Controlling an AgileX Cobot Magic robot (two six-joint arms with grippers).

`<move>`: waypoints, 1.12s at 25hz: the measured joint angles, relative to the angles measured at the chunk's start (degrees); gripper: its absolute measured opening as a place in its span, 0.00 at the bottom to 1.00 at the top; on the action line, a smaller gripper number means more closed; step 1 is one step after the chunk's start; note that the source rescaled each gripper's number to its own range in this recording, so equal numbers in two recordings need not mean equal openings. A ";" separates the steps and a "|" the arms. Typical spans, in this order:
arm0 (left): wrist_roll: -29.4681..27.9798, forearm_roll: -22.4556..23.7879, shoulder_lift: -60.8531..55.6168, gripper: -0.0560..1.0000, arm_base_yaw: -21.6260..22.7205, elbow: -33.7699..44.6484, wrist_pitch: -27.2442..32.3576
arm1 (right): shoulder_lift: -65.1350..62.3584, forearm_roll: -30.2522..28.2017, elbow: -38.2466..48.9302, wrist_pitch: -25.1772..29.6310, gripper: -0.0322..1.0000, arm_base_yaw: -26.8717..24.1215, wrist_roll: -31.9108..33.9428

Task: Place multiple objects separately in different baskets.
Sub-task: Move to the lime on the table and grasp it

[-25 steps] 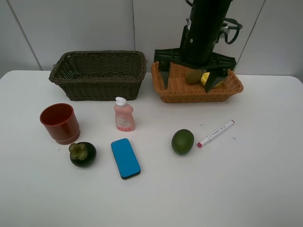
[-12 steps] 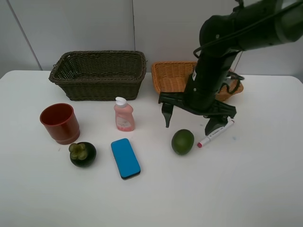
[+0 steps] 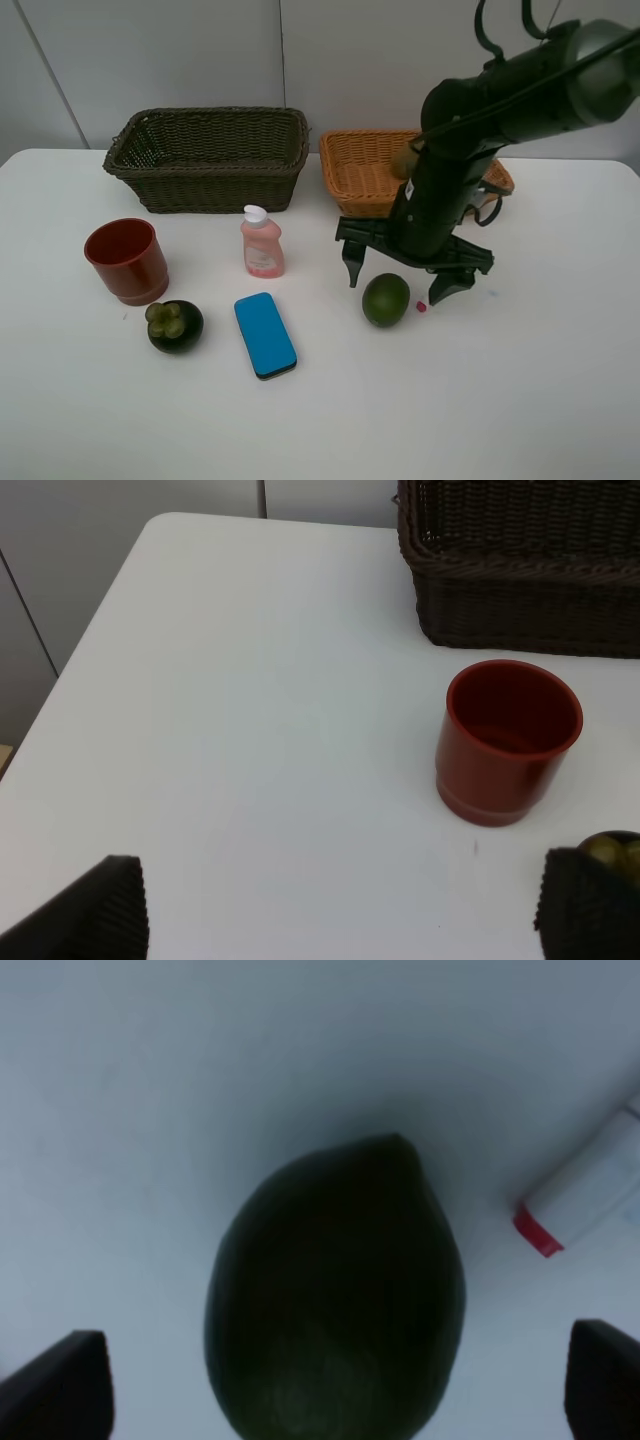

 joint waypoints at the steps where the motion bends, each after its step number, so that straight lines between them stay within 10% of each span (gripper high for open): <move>1: 0.00 0.00 0.00 1.00 0.00 0.00 0.00 | 0.70 0.32 0.05 -0.61 0.98 0.00 0.00; 28: 0.00 0.00 0.00 1.00 0.00 0.00 0.00 | 6.00 0.60 0.30 -4.40 0.94 0.00 -0.07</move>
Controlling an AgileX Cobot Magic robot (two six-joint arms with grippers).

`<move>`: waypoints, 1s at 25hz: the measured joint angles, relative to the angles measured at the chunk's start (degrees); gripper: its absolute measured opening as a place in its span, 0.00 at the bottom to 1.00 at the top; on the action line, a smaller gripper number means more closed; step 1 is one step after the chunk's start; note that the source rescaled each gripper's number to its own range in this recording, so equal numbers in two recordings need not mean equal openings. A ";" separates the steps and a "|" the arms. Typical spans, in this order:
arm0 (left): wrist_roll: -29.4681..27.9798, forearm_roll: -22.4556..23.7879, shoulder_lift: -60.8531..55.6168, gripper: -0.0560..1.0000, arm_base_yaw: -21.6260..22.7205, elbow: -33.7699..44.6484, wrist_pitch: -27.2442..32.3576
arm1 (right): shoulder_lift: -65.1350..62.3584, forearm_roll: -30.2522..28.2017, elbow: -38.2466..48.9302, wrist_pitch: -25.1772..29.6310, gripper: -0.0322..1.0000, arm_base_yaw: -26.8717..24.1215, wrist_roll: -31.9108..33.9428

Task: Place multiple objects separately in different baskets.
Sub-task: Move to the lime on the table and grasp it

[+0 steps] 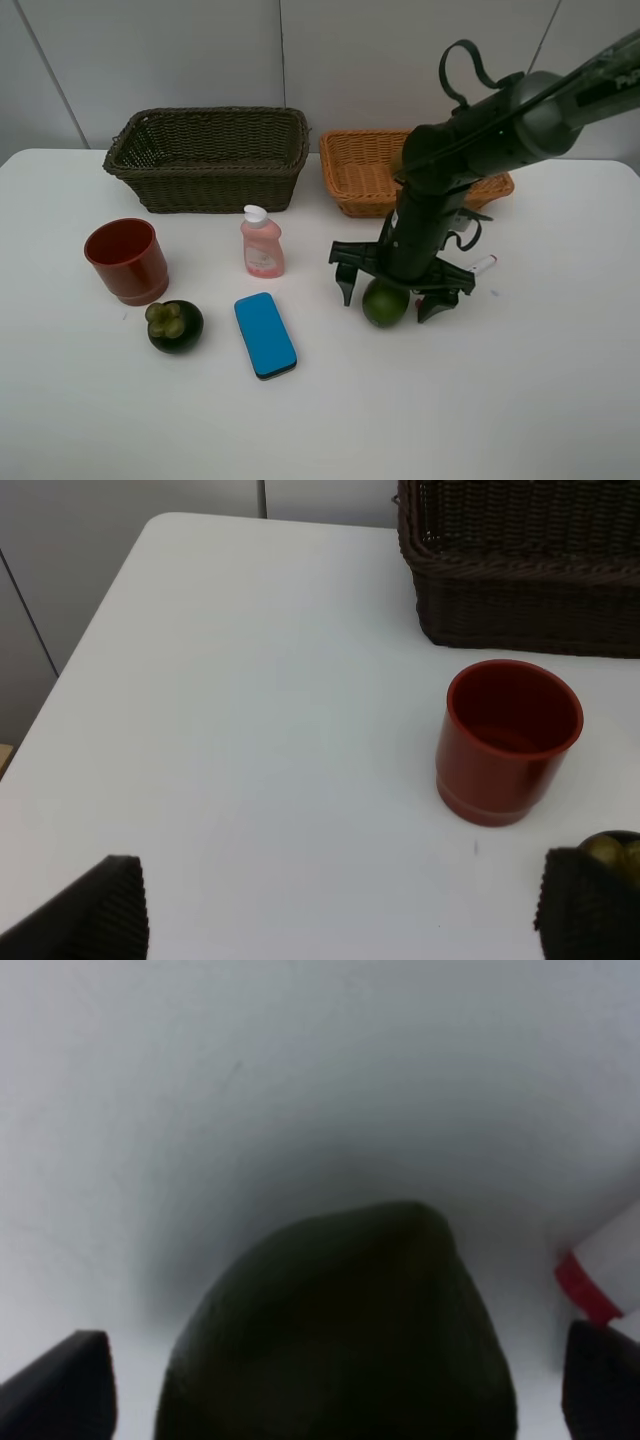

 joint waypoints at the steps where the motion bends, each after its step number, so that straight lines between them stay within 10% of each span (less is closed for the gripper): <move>1: 0.00 0.00 0.00 1.00 0.00 0.00 0.00 | 0.00 0.00 0.00 0.00 0.88 0.00 0.00; 4: 0.00 0.00 0.00 1.00 0.00 0.00 0.00 | 0.00 -0.06 0.00 -0.05 0.58 0.00 0.07; 25: 0.00 0.00 0.00 1.00 0.00 0.00 0.00 | -3.97 -2.45 -0.92 4.24 0.57 0.00 0.00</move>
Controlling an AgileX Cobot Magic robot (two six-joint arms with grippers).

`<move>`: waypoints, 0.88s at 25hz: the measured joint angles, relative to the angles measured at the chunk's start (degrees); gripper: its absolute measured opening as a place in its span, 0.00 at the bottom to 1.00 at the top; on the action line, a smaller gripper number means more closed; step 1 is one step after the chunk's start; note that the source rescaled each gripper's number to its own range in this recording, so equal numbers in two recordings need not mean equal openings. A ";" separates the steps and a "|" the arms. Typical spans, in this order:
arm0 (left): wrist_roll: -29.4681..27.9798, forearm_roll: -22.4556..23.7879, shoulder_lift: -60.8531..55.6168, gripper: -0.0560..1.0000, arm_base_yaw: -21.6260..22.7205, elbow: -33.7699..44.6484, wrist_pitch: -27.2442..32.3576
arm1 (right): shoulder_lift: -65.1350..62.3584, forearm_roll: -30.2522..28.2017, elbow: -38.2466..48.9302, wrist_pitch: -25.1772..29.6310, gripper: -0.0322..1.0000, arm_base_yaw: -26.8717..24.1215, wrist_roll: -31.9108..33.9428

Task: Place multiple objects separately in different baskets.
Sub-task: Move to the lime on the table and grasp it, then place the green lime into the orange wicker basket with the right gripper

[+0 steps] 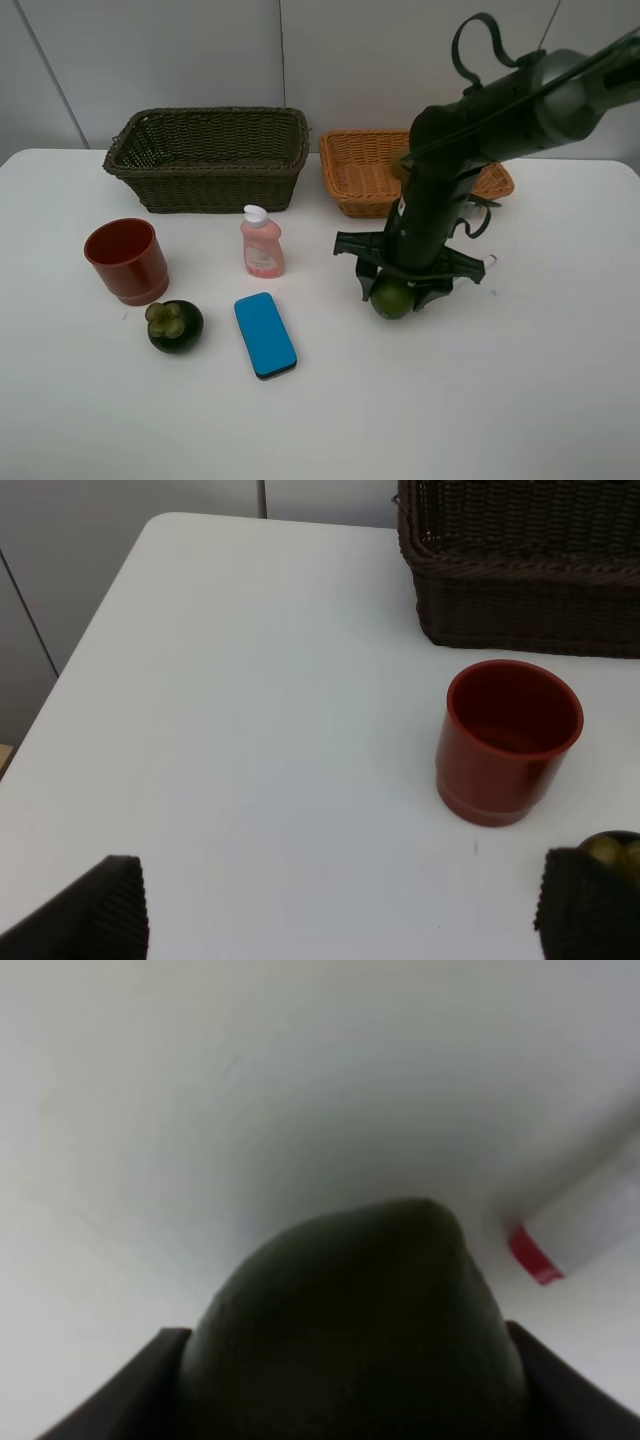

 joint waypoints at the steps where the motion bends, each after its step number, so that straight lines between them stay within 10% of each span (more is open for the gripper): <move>1: 0.00 0.00 0.00 1.00 0.00 0.00 0.00 | -0.83 -0.74 -0.90 1.58 0.57 0.00 0.05; 9: 0.00 0.00 0.00 1.00 0.00 0.00 0.00 | -4.48 -10.10 -17.58 14.58 0.57 0.00 -2.16; 22: 0.00 0.00 0.00 1.00 0.00 0.00 0.00 | 3.76 -20.23 -41.50 13.09 0.57 -2.12 -13.12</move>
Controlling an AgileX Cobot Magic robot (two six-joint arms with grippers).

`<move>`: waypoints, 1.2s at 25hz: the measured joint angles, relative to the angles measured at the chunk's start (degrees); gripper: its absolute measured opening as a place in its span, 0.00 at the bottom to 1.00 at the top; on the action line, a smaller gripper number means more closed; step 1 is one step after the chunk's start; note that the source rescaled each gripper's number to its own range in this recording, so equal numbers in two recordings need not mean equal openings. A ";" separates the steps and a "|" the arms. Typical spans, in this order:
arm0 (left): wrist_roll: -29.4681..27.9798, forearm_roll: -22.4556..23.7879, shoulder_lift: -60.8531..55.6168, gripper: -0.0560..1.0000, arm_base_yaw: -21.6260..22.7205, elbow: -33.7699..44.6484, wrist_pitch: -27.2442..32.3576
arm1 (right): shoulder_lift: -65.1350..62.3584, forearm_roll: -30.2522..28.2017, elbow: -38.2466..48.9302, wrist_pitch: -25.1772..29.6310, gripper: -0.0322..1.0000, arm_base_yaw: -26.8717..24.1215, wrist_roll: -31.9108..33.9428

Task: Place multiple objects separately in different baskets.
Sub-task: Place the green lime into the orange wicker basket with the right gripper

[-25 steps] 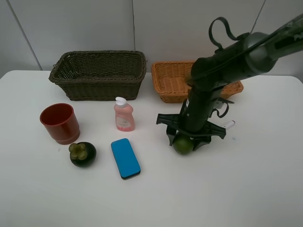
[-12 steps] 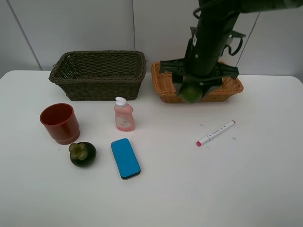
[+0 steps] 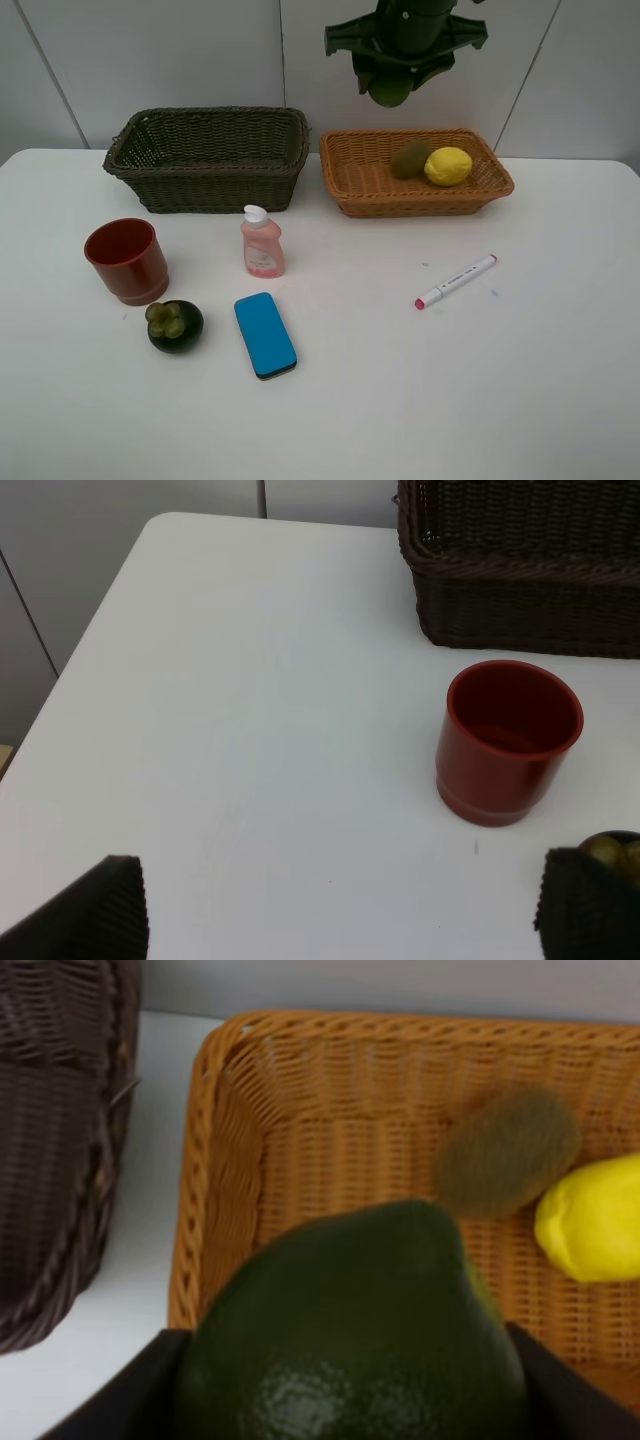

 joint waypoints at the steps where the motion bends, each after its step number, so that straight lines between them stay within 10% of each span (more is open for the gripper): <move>1: 0.00 0.00 0.00 1.00 0.00 0.00 0.00 | 1.52 0.00 -1.08 -0.45 0.57 -0.48 -0.55; 30: 0.00 0.00 0.00 1.00 0.00 0.00 0.00 | 18.61 4.74 -3.27 -10.23 0.57 -3.51 -2.24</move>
